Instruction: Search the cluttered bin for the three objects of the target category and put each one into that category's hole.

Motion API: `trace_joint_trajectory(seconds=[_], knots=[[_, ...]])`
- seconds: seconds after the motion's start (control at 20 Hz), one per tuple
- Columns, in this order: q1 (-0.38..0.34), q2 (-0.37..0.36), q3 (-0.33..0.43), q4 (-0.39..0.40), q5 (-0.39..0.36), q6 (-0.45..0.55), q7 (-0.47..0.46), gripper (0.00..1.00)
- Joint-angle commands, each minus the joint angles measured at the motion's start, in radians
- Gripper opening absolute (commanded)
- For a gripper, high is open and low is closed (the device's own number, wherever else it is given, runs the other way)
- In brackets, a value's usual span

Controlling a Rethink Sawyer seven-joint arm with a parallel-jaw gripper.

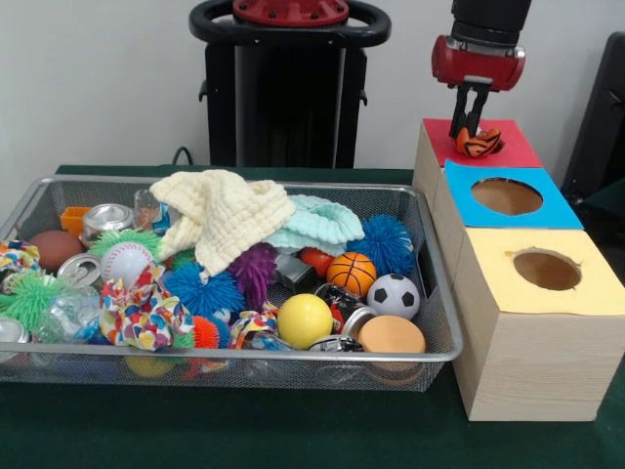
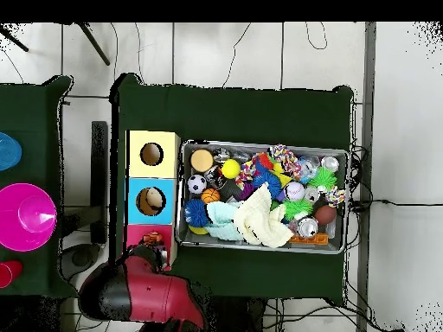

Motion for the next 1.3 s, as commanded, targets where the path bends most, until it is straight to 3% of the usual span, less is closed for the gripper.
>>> trace_joint_trajectory(seconds=[0.05,0.35,0.9,1.3], knots=[[-0.024,0.068,0.115,-0.002,0.012,-0.073,0.220,0.00],[-0.006,0.090,0.116,0.009,0.031,-0.085,0.245,0.00],[0.036,0.043,0.098,0.050,0.060,-0.022,0.278,0.00],[0.099,0.050,0.056,0.023,0.091,0.019,0.294,0.00]])
